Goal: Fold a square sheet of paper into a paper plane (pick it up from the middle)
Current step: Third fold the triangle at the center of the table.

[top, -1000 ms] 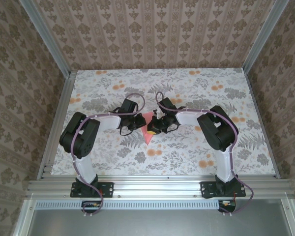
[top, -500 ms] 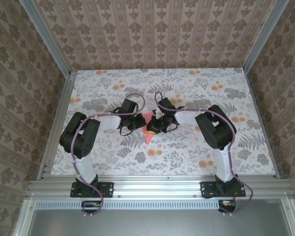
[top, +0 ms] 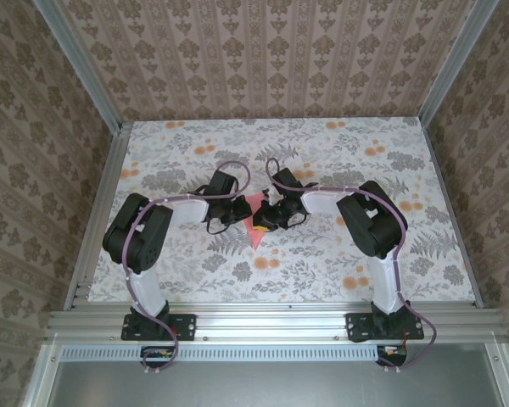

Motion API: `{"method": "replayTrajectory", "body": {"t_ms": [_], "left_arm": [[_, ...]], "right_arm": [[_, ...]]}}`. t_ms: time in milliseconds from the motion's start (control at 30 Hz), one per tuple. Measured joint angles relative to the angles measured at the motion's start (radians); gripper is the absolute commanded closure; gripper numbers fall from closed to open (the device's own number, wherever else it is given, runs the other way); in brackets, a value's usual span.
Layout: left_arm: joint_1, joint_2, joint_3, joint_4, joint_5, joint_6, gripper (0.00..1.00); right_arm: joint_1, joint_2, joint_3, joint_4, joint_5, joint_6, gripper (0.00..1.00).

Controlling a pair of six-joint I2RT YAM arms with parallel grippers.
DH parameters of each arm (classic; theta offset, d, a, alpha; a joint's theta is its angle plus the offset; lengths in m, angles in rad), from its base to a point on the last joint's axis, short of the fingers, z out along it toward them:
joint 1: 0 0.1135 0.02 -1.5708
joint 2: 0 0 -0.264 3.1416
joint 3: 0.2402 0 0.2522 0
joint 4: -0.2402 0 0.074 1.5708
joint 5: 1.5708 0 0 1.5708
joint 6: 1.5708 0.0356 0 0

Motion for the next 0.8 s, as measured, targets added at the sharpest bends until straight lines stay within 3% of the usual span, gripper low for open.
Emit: {"method": "replayTrajectory", "body": {"t_ms": [800], "left_arm": [[-0.007,0.006,0.008,0.000,0.000,0.000,0.88]], "right_arm": [[0.000,0.014,0.003,-0.009,-0.023,-0.014,0.87]]}}
